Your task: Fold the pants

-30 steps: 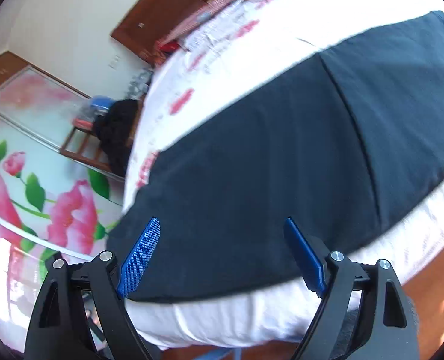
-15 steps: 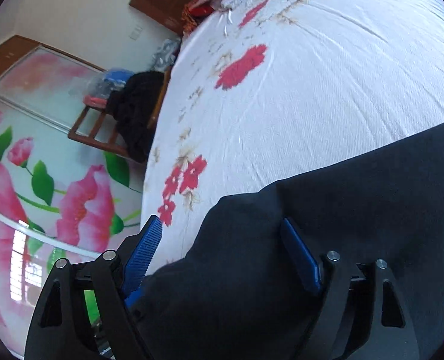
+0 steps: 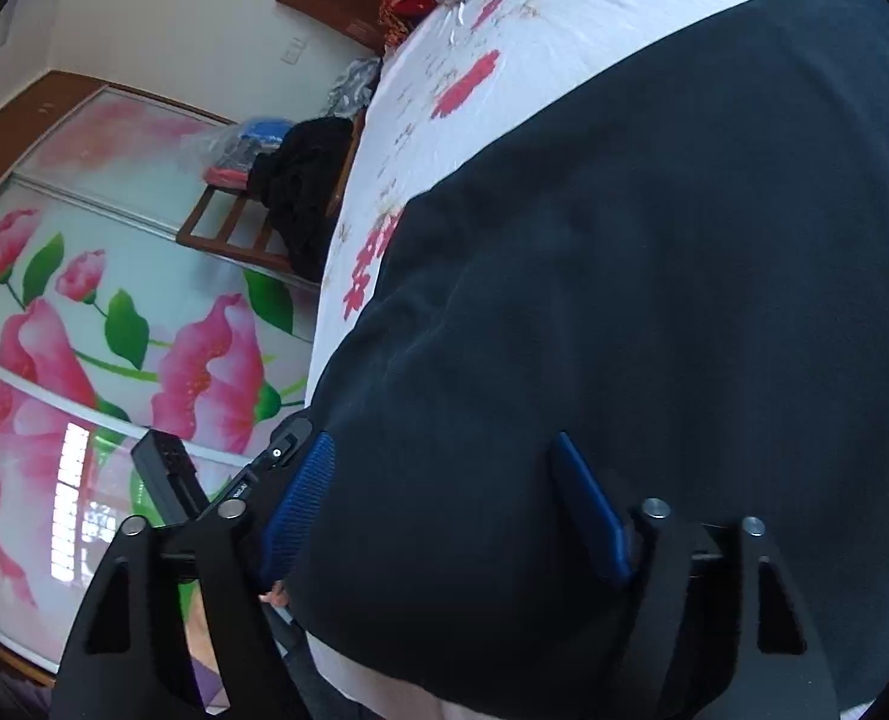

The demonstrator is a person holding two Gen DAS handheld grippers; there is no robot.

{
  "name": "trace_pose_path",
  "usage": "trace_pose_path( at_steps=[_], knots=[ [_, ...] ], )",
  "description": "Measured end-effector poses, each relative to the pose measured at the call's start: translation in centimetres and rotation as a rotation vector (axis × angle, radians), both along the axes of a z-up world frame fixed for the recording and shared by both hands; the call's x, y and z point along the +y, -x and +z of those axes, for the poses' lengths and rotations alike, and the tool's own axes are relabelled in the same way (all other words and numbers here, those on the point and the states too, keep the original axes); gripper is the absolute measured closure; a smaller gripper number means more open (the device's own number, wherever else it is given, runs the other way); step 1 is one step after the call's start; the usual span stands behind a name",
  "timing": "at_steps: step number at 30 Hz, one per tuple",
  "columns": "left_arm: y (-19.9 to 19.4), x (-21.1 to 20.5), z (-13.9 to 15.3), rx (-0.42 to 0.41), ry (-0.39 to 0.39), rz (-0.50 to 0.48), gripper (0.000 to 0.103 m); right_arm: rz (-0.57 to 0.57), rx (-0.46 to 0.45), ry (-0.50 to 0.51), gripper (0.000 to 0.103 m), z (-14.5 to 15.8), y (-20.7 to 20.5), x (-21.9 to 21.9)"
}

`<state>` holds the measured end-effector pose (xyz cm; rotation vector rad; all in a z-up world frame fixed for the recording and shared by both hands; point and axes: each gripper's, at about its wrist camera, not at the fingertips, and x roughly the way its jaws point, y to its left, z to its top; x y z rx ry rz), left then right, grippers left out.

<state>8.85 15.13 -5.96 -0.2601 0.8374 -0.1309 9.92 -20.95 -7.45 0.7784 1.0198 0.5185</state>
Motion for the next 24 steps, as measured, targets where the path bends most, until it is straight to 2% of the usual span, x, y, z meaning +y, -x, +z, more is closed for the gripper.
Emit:
trace_pose_path(
  at_steps=[2, 3, 4, 5, 6, 7, 8, 10, 13, 16, 24],
  knots=[
    [0.0, -0.1, 0.2, 0.010, -0.011, -0.007, 0.072, -0.071, -0.067, -0.105, 0.024, 2.2, 2.1, -4.1],
    [-0.1, -0.3, 0.3, 0.016, -0.011, -0.013, 0.069, -0.147, -0.099, -0.100, 0.020, 3.3, 3.3, -7.1],
    [-0.2, -0.5, 0.4, 0.020, -0.001, -0.030, 0.058, -0.232, -0.101, -0.073, 0.020, 4.1, 4.3, -10.4],
    [-0.3, -0.9, 0.6, 0.021, 0.005, -0.051, 0.043, -0.315, -0.094, -0.072, 0.020, 4.2, 5.1, -14.3],
    [-0.3, -1.5, 0.8, 0.020, -0.003, -0.074, 0.035, -0.423, -0.073, -0.052, 0.020, 4.2, 6.0, -18.4],
    [-0.3, -2.4, 0.9, 0.021, -0.029, -0.099, 0.021, -0.561, -0.026, 0.014, 0.020, 4.1, 6.9, -22.7],
    [-0.3, -3.3, 1.0, 0.022, -0.073, -0.113, 0.014, -0.675, -0.001, 0.053, 0.020, 4.0, 8.0, -26.7],
    [-0.3, -4.7, 0.8, 0.029, -0.153, -0.126, 0.010, -0.895, 0.007, 0.078, 0.020, 3.9, 10.6, -33.9],
    [-0.3, -5.0, 0.8, 0.035, -0.175, -0.120, 0.009, -1.058, 0.047, 0.094, 0.020, 3.3, 12.2, -40.3],
    [-0.5, -5.0, 1.0, 0.053, -0.175, -0.117, 0.008, -1.072, 0.087, 0.122, 0.020, 2.8, 10.6, -42.5],
    [-0.7, -5.1, 1.1, 0.070, -0.179, -0.115, 0.007, -1.033, 0.059, 0.066, 0.020, 0.8, 7.3, -43.0]
  ],
)
